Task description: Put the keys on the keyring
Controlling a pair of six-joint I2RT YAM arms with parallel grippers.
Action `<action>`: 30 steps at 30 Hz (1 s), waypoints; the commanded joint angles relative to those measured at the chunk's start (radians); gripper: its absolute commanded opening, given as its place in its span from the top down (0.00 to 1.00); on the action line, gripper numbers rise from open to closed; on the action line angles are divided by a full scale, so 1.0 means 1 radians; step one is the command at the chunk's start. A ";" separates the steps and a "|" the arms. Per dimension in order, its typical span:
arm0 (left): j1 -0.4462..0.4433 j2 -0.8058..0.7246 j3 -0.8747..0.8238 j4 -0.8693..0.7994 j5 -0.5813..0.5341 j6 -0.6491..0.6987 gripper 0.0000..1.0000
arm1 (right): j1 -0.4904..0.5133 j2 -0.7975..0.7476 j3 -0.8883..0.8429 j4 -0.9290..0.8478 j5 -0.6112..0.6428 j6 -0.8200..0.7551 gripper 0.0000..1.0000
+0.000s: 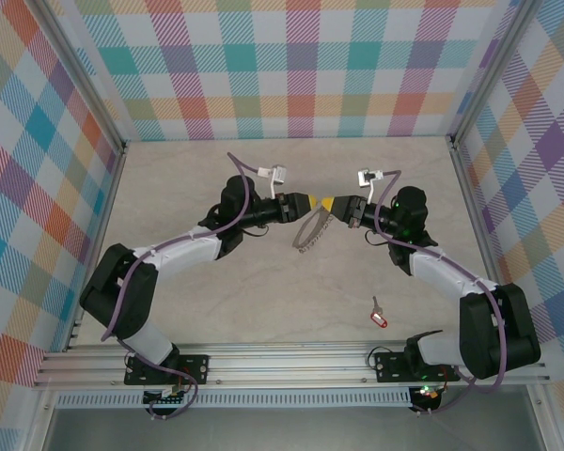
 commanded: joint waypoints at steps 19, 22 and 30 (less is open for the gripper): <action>-0.039 0.025 0.032 0.143 0.072 -0.021 0.53 | 0.006 0.004 0.019 0.057 -0.026 -0.004 1.00; -0.039 0.022 0.032 0.132 0.063 -0.011 0.53 | 0.006 0.019 0.017 0.057 -0.025 -0.007 1.00; -0.040 0.037 0.022 0.114 0.053 -0.003 0.53 | 0.006 0.085 -0.007 0.099 -0.024 -0.001 1.00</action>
